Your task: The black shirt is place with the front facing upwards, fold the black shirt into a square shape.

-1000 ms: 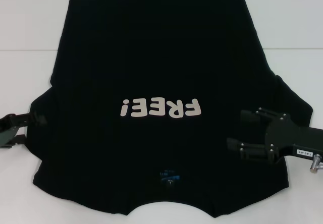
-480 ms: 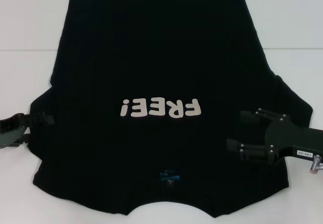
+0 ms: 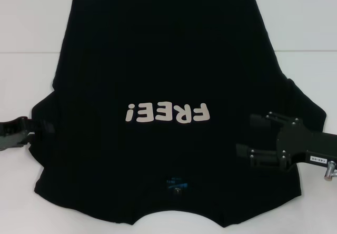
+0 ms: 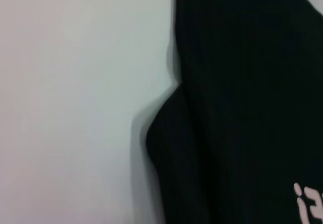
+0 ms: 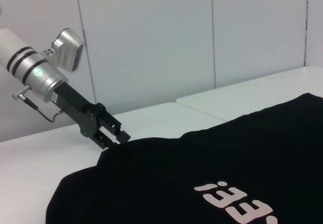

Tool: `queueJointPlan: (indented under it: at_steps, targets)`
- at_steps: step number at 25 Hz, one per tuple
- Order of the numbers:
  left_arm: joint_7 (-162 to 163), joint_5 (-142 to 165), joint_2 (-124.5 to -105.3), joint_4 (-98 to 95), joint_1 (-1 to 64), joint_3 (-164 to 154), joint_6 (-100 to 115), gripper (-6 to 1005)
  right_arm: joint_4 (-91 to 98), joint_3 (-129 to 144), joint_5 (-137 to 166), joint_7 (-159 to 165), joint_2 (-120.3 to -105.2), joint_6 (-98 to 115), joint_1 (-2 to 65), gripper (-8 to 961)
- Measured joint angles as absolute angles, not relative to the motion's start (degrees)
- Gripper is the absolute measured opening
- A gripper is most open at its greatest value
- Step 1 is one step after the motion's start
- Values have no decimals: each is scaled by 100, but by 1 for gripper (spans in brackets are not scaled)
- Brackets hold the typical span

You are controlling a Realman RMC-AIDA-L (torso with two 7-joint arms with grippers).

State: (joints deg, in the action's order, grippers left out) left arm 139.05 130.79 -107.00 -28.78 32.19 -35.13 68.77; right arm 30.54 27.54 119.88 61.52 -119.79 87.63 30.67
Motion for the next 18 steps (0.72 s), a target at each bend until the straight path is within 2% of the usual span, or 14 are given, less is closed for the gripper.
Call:
queueJointPlan:
  at_steps: [4, 9, 15, 17, 18]
  targets:
    - [13936, 13195, -10734, -2929, 3242, -3659, 6762, 687, 3061, 2751, 11988, 6152, -11979, 8791, 3075, 914]
    - [13996, 13214, -10739, -2940, 3255, -3682, 6688, 446, 3055, 2751, 11988, 6152, -11979, 8797, 3073, 914]
    - [14001, 13219, -10725, -2978, 3272, -3716, 6643, 232, 3042, 2751, 11988, 6152, -11979, 8798, 3063, 914]
    - [14003, 13219, -10725, -2973, 3280, -3738, 6640, 17, 3041, 2751, 11988, 6152, -11979, 8798, 3062, 914]
    - [14005, 13219, -10732, -2973, 3283, -3739, 6634, 17, 3041, 2751, 11988, 6152, -11979, 8798, 3061, 914]
